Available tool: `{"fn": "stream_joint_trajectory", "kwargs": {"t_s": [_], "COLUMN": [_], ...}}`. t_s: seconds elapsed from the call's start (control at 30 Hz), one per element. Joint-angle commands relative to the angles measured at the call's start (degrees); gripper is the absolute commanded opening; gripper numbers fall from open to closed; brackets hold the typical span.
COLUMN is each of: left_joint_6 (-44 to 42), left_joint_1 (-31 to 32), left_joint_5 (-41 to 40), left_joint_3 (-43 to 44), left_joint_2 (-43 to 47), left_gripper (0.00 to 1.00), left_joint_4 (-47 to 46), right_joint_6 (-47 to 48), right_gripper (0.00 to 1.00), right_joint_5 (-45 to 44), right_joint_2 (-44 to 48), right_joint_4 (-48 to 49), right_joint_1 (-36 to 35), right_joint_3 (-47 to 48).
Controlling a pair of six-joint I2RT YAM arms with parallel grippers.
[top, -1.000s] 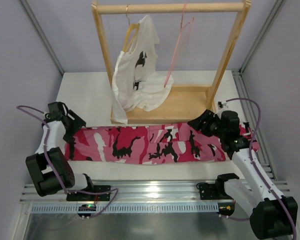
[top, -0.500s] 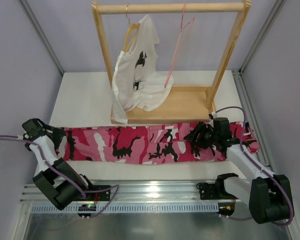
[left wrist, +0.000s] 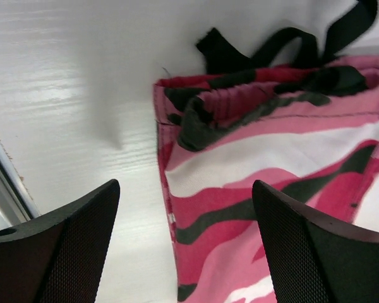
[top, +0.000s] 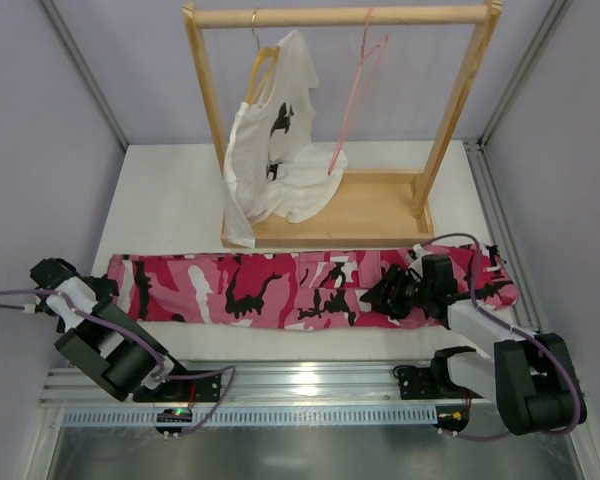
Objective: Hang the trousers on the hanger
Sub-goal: Fold the trousers
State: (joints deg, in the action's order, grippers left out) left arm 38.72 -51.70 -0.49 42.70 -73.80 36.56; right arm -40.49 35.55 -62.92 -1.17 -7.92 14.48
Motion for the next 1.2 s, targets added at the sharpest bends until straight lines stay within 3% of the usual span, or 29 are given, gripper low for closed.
{"fn": "stream_joint_trajectory", "kwargs": {"t_s": [0.0,0.23,0.4,0.63,1.03,1.17], "left_joint_6": [0.1,-1.5,-2.9,-3.3,-4.6,-6.1], "left_joint_1": [-2.2,-3.4,-3.6,-4.5,-4.4,-4.5], "left_joint_5": [-0.4,-4.3,-6.6,-1.0,-0.3,0.1], "left_joint_3": [-1.3,-0.1,0.1,-0.7,0.5,2.5], "left_joint_2": [-2.6,-5.7,-5.6,-7.4,-13.7,-14.7], "left_gripper": [0.86,0.86,0.82,0.76,0.44,0.18], "left_joint_4": [-1.8,-1.7,-4.3,-10.6,-10.6,-9.8], "right_joint_6": [3.7,6.1,6.9,7.4,7.6,7.4], "right_gripper": [0.58,0.59,0.59,0.59,0.59,0.59], "right_joint_5": [-0.8,-2.3,-2.4,-2.1,-2.3,-2.2], "right_joint_2": [-0.8,9.6,11.3,12.1,11.5,11.4], "right_joint_4": [-1.4,-10.6,-13.0,-13.4,-13.0,-13.2], "right_joint_1": [-0.3,-0.3,-0.3,-0.3,-0.3,-0.3], "right_joint_3": [2.5,10.7,13.0,12.0,11.4,11.3]}}
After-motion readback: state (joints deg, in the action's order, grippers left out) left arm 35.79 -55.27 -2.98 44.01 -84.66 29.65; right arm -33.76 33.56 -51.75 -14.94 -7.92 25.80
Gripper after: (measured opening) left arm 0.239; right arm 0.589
